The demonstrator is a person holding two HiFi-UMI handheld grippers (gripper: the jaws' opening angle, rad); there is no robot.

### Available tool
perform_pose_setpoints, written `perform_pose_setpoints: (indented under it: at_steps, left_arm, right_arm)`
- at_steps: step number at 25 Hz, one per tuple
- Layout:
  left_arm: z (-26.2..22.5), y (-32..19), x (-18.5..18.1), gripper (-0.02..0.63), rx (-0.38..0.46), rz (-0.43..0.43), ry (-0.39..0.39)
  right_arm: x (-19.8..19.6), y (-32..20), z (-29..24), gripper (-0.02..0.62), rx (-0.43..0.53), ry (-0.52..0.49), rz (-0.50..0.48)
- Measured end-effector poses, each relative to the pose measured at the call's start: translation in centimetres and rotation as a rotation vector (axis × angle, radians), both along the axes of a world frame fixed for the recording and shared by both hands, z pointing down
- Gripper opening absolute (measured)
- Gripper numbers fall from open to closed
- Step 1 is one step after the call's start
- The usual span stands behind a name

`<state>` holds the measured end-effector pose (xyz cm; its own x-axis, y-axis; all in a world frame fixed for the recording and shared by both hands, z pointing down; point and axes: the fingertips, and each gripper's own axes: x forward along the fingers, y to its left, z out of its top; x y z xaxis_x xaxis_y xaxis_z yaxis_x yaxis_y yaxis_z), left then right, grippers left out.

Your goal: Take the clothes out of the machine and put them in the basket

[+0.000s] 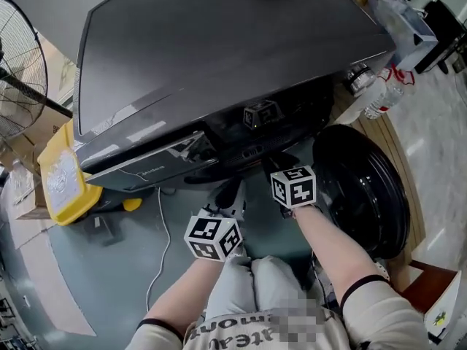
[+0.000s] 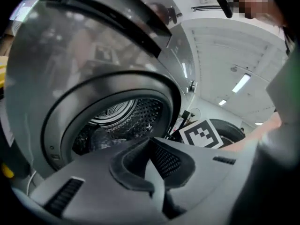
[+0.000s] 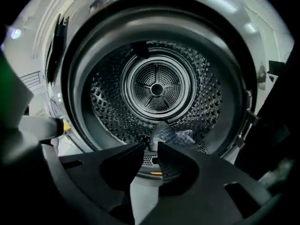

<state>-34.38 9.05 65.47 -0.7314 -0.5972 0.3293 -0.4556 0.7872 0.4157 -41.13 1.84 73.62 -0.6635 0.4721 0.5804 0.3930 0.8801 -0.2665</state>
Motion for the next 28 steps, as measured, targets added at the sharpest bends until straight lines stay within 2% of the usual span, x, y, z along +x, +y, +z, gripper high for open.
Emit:
perform_pose_setpoints:
  at_steps: [3, 5, 7, 11, 18, 23, 28]
  left_arm:
    - [2.6, -0.4, -1.4, 0.008, -0.025, 0.057, -0.033]
    - [4.3, -0.8, -1.7, 0.008, -0.013, 0.107, -0.054]
    - [6.1, -1.0, -2.5, 0.008, -0.012, 0.150, -0.080]
    - [9.3, -1.4, -4.3, 0.008, -0.023, 0.181, -0.105]
    - [13.9, 0.1, -3.4, 0.008, -0.045, 0.169, -0.132]
    - [14.3, 0.2, -2.3, 0.008, -0.013, 0.179, -0.120]
    - [14.2, 0.7, -1.9, 0.008, -0.016, 0.160, -0.129]
  right_arm:
    - [-2.1, 0.8, 3.1, 0.142, 0.024, -0.042, -0.029]
    - [-3.6, 1.6, 5.0, 0.244, 0.028, -0.060, -0.065]
    - [-5.8, 2.2, 6.2, 0.271, 0.036, -0.097, -0.102]
    - [-9.6, 2.7, 8.4, 0.321, 0.047, -0.120, -0.167]
    - [-12.6, 3.5, 13.8, 0.328, 0.150, -0.095, -0.201]
    - [-13.1, 4.1, 15.9, 0.333, 0.313, -0.013, -0.252]
    - [-13.5, 4.5, 16.7, 0.333, 0.392, 0.040, -0.266]
